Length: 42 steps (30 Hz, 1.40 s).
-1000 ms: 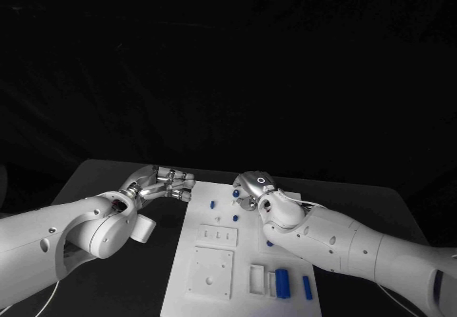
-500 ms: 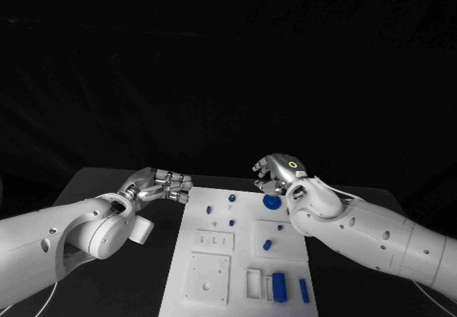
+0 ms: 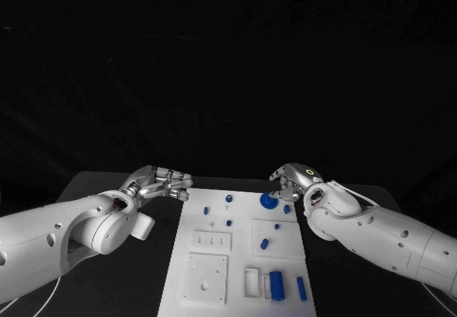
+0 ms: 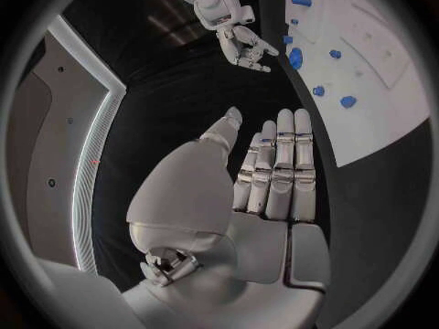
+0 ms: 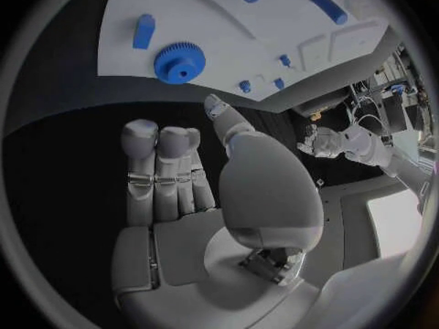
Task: Assemble the parts on the task board
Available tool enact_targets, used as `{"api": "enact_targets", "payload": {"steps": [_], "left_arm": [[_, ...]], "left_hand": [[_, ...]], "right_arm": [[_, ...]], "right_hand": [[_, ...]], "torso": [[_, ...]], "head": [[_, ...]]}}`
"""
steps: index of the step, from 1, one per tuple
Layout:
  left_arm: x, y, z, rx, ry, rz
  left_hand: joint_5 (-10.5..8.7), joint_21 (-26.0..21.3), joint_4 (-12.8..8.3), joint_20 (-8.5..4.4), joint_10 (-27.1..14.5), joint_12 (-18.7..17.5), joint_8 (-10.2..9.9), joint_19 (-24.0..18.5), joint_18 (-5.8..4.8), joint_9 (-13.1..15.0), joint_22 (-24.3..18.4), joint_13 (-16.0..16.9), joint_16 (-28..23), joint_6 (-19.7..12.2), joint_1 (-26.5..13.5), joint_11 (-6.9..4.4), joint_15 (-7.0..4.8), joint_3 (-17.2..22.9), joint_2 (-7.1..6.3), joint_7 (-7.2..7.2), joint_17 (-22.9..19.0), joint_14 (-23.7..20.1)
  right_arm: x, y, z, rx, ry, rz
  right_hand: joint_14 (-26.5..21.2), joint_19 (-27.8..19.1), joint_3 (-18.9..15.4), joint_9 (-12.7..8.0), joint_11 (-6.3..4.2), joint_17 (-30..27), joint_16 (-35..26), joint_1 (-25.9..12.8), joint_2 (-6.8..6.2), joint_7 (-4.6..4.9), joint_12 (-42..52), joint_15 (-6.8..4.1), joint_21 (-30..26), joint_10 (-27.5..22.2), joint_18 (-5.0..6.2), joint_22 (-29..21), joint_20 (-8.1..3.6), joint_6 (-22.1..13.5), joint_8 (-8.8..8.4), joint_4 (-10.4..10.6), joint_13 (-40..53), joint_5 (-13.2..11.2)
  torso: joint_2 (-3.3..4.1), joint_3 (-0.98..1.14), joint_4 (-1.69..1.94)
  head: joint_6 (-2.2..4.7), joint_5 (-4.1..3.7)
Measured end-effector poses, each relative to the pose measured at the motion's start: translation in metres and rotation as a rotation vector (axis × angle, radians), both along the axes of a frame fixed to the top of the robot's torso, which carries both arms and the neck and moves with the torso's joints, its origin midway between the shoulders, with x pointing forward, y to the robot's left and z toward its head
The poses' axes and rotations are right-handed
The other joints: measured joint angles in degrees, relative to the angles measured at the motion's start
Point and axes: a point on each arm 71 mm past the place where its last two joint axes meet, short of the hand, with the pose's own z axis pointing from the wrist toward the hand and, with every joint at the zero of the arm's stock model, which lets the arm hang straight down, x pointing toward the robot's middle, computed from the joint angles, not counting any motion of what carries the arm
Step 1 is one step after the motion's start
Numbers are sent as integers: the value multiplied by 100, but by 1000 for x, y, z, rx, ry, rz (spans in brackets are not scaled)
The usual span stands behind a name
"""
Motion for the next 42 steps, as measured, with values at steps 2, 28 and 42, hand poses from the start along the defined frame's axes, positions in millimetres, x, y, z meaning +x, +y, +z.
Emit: {"api": "enact_targets", "payload": {"steps": [2, 28, 42], "left_arm": [[0, 0, -1, 0, 2, 0], [0, 0, -5, -2, 14, -7], [0, -1, -6, -3, 16, -11]], "left_hand": [[0, 0, 0, 0, 0, 0, 0, 0, 0, 0, 0, 0, 0, 0, 0, 0, 0, 0, 0, 0, 0, 0], [0, 0, -18, 0, 0, 0, 0, -42, 1, -1, 1, 0, 0, 0, -22, 0, 0, 18, 22, 0, 0, 0], [0, 0, -18, 0, 0, 0, 0, -42, 1, -2, 1, 0, 0, 0, -22, 0, 0, 18, 22, 0, 0, 0]], "right_arm": [[1, -1, -5, 1, 23, 0], [10, -7, -40, -1, 135, -17], [12, -7, -42, 9, 138, -18]], "right_hand": [[15, 0, -55, 0, 29, 455, 194, -22, 22, 21, 362, 15, 244, 94, 0, 20, 0, -21, 0, -25, 349, 92], [75, 0, -7, -1, 36, 1134, 243, -82, 141, 34, 782, 33, 278, 226, -1, 19, 40, -35, -1, -126, 766, 243], [95, 0, 51, -5, 39, 1175, 242, -147, 182, 14, 781, 53, 278, 223, -2, 18, 40, -14, -4, -96, 766, 242]], "torso": [[0, 3, -1], [12, 16, 31], [6, 14, 30]], "head": [[-8, -3], [-79, -16], [-101, 7]]}}
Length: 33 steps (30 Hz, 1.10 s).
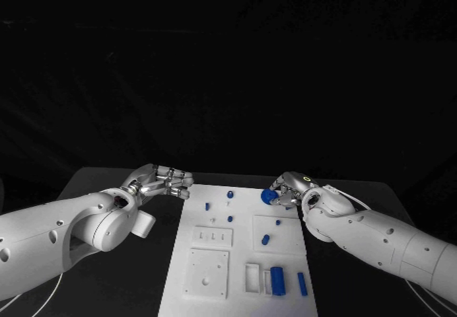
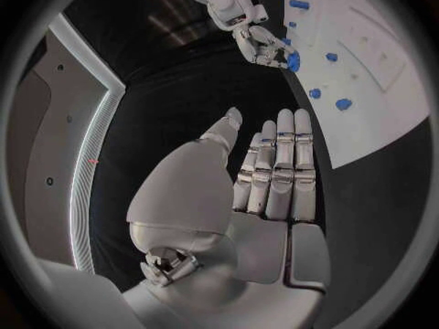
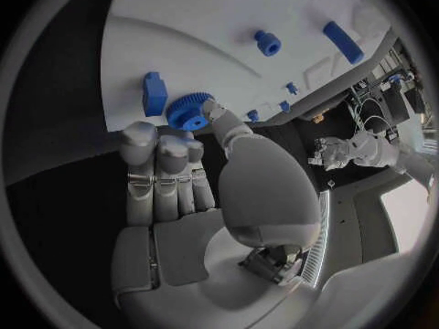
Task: Assemble the parts on the task board
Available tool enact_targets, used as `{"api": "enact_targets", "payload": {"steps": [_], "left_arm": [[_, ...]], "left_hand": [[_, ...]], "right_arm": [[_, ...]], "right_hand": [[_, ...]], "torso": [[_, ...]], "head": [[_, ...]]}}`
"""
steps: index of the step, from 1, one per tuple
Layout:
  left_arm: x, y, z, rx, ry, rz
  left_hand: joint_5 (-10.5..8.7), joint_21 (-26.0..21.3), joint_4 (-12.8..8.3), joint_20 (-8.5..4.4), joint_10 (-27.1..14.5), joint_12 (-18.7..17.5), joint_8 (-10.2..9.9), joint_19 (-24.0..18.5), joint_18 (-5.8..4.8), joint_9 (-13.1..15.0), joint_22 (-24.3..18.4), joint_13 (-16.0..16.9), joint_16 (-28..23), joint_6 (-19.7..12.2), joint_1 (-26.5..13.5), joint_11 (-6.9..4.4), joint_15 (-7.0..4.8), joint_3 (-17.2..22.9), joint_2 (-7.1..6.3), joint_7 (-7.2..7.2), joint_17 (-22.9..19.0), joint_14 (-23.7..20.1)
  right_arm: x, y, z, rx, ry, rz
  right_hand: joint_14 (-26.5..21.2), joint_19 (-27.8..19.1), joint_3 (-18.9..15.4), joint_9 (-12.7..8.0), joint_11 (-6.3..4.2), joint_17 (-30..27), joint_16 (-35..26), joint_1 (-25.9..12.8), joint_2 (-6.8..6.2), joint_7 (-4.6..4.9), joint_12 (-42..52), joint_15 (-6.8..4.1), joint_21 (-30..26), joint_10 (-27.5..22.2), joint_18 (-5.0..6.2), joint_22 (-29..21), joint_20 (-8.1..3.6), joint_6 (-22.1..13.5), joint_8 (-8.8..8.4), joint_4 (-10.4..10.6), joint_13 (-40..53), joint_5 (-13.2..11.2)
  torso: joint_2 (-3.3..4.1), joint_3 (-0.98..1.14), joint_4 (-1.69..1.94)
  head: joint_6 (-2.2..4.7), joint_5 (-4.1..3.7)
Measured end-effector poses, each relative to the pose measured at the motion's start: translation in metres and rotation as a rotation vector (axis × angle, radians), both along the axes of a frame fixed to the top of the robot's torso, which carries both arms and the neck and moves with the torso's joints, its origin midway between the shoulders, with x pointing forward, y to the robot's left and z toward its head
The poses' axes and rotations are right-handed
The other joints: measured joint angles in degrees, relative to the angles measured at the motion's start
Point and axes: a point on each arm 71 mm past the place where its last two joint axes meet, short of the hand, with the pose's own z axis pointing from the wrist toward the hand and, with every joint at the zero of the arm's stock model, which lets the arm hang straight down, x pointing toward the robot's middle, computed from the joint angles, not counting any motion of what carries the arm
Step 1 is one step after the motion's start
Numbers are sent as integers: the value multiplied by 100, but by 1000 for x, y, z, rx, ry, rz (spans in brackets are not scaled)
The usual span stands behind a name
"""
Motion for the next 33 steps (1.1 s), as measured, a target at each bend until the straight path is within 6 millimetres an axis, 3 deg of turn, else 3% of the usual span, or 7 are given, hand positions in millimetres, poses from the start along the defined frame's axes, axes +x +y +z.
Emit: {"api": "enact_targets", "payload": {"steps": [7, 33], "left_arm": [[0, 0, 0, 0, 1, -1], [1, -1, -1, 0, 4, -5]], "left_hand": [[0, 0, 0, 0, 0, 0, 0, 0, 0, 4, 0, 0, 0, 0, 0, 0, 0, 0, 0, 0, 0, 0], [0, 25, -34, 0, -40, 0, 0, 0, 0, 3, -8, 0, 0, 0, 0, 1, 0, 2, 0, 0, 0, 0]], "right_arm": [[0, -1, 0, 9, 4, -3], [2, -3, 0, 22, 7, -18]], "right_hand": [[18, 0, -64, 3, 0, 36, 0, -64, 11, -3, -1, -18, 0, 0, 1, -1, 0, 3, 0, 113, 11, 0], [18, 0, -137, 5, 1, 55, -28, -63, 11, -14, -4, -18, 0, -1, 1, -1, 0, 14, 0, 215, -29, 0]], "torso": [[-1, -2, -3], [-3, 3, 0]], "head": [[-15, 1], [-53, -26]]}}
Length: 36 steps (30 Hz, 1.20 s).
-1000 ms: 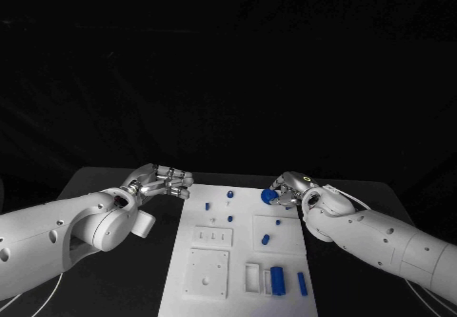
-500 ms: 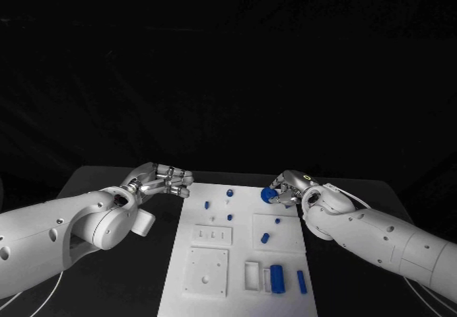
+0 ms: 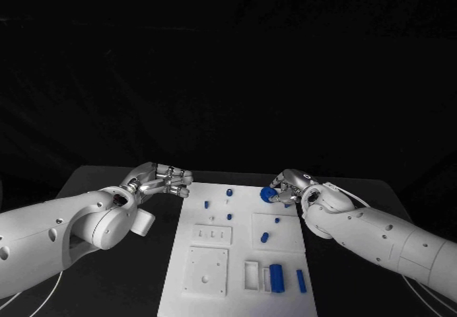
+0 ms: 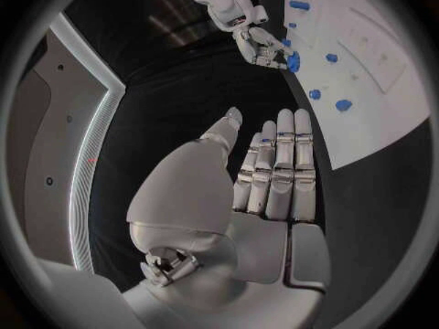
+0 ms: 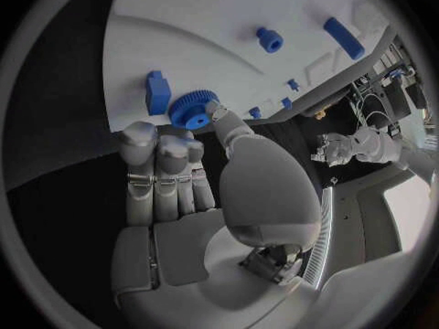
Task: Assemble the parts on the task board
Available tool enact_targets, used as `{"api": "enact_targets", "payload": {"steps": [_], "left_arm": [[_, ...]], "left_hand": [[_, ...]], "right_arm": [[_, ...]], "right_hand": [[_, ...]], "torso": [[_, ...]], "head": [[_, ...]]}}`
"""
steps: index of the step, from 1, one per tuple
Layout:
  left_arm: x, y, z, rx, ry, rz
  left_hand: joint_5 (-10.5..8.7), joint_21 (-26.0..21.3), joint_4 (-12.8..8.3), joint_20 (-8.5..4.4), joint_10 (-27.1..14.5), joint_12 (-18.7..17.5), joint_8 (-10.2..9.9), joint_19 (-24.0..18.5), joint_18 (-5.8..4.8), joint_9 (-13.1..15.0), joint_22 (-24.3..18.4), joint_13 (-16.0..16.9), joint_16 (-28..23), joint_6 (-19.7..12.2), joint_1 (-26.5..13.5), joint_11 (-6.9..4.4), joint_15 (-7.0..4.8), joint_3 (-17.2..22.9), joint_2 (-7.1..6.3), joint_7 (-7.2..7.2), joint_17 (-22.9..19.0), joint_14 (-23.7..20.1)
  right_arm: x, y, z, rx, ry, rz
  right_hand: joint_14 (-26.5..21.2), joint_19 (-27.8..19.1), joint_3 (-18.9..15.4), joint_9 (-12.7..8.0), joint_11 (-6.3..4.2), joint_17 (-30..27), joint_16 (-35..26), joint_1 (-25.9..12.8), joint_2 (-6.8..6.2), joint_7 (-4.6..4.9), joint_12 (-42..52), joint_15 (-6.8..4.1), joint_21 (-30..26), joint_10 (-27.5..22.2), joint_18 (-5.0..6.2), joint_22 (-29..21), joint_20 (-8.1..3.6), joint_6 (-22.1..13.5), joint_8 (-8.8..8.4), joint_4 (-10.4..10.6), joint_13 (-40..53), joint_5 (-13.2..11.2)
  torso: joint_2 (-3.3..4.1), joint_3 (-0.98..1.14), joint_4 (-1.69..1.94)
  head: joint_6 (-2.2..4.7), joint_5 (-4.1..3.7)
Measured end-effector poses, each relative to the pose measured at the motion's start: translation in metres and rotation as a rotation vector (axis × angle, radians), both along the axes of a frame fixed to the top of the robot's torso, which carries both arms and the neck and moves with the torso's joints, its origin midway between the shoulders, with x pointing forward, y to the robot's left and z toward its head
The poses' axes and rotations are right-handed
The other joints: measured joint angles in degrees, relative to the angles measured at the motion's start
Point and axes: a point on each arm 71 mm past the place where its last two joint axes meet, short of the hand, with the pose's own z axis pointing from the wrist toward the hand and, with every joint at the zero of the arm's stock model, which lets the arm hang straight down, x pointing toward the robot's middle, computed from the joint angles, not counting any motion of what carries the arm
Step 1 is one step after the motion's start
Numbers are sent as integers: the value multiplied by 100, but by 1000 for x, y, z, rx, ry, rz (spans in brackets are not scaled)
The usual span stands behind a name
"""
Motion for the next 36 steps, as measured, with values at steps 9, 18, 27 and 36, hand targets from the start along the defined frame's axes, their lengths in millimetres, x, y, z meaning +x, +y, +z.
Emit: {"api": "enact_targets", "payload": {"steps": [9, 18, 27, 36], "left_arm": [[0, 0, 0, 0, 1, -1], [0, -1, 0, 0, 2, -3], [0, -1, 0, 0, 3, -4], [0, -1, -1, 1, 5, -4]], "left_hand": [[0, -1, 0, 0, 0, 0, 0, 0, -1, -1, 0, 0, 0, 0, 0, 0, 0, 0, 0, 0, 0, 0], [0, -1, 1, 0, 0, 0, 0, 0, -1, -1, 0, 0, 0, 0, 0, 0, 0, -1, 0, 0, 0, 0], [0, -1, -20, 0, 0, 0, 0, 0, 0, -2, 1, 0, 0, 0, 0, 0, 0, 21, 0, 0, 0, 0], [0, 21, -20, 0, 0, 0, 0, 0, 0, -2, 1, 0, 0, 0, 0, 0, 20, 20, 0, 0, 0, -20]], "right_arm": [[1, 2, 0, 1, -1, 1], [2, 5, -2, 2, 4, 1], [4, 6, -4, 0, 13, -2], [5, 4, -4, -5, 20, -3]], "right_hand": [[0, 0, -48, 0, 0, -1, -1, 0, 0, 10, -68, 0, 0, 0, 0, 0, 0, -10, 0, 48, -54, 0], [0, 0, -277, -1, 1, 14, -23, 0, 0, 25, -90, 0, 0, -1, 0, -1, 0, -66, 0, 151, -98, -6], [0, 0, -186, -2, 1, 39, -22, 0, 0, 3, -90, 0, 0, 0, 0, -1, 0, 23, 0, 178, -83, -6], [0, 0, 327, -6, -21, 83, -22, 8, 8, -17, -67, 0, 51, -22, 0, -1, 0, 60, -11, 42, -70, 190]], "torso": [[4, 3, -5], [4, 2, 1], [8, 2, -3], [8, 3, -12]], "head": [[-2, 10], [2, 10], [-15, 22], [-48, 26]]}}
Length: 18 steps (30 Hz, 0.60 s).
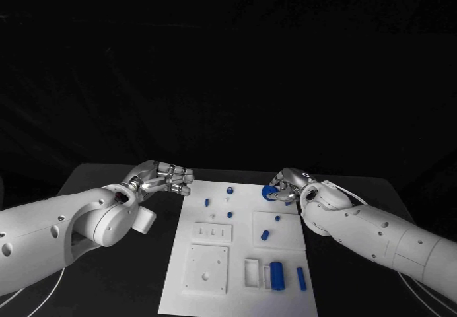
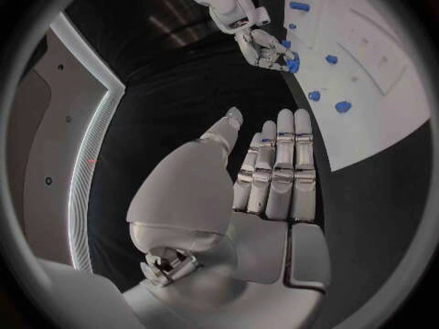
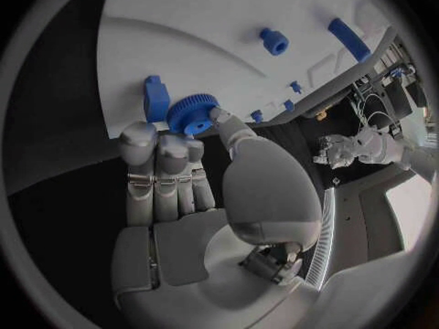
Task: Assemble the parts on the task board
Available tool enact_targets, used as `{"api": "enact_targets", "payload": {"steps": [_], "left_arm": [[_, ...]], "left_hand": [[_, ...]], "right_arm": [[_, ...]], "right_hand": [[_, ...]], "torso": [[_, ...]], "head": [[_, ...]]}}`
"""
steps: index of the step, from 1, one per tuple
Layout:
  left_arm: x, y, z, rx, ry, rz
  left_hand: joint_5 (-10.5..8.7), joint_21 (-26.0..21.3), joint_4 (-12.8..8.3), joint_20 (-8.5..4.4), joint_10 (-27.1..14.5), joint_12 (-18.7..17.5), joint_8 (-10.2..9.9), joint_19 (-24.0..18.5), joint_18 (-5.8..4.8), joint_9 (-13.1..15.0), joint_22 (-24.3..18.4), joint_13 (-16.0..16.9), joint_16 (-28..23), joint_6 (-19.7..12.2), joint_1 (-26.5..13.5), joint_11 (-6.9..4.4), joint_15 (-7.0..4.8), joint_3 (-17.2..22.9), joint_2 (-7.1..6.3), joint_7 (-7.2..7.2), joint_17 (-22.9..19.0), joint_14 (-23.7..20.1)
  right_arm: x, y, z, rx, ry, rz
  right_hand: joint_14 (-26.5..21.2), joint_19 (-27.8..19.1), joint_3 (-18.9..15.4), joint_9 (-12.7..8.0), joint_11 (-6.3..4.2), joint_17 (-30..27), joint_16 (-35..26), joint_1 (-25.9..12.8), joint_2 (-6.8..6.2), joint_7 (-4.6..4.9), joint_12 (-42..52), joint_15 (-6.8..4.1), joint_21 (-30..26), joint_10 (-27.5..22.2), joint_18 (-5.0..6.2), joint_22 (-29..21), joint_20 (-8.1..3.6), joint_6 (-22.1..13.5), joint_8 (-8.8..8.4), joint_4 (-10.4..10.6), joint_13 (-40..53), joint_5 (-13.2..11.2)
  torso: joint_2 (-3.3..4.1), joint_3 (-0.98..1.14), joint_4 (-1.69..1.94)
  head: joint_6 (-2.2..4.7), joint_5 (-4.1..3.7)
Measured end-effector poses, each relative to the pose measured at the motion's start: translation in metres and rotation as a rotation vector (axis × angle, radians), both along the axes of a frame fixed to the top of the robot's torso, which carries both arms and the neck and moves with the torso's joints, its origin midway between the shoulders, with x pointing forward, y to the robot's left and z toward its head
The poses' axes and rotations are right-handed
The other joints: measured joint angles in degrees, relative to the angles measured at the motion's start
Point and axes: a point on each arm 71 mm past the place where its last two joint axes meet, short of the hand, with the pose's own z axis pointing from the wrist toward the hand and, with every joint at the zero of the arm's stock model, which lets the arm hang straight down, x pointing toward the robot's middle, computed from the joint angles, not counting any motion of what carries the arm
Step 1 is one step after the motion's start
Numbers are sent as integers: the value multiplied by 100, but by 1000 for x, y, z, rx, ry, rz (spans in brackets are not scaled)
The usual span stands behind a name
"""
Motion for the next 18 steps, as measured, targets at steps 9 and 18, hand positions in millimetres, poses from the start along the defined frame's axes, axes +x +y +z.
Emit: {"api": "enact_targets", "payload": {"steps": [9, 18], "left_arm": [[0, 0, -1, 1, 4, 0], [0, 1, -1, 3, 7, -1]], "left_hand": [[0, 0, -24, 0, 0, 0, 0, 0, 0, 0, 0, 0, 0, 0, 0, 0, 0, 24, 0, 0, 0, 0], [0, 0, -41, 0, 0, 0, 0, 0, 0, -1, 0, 0, 0, 0, 0, 0, 0, 41, 0, 0, 0, 0]], "right_arm": [[-1, -1, 0, -2, 3, 2], [-3, 1, -1, 5, 9, 11]], "right_hand": [[0, 0, 142, 1, 11, 2, 0, -99, -99, 60, 0, 0, 0, -10, 0, 0, 0, -104, -8, -116, -14, 735], [0, 0, 415, 1, 0, 17, 0, -227, -166, 71, -45, 0, 30, -41, -2, 0, 0, -154, -8, -285, -40, 1820]], "torso": [[-4, 6, -3], [-7, 6, -1]], "head": [[-8, 1], [-8, -12]]}}
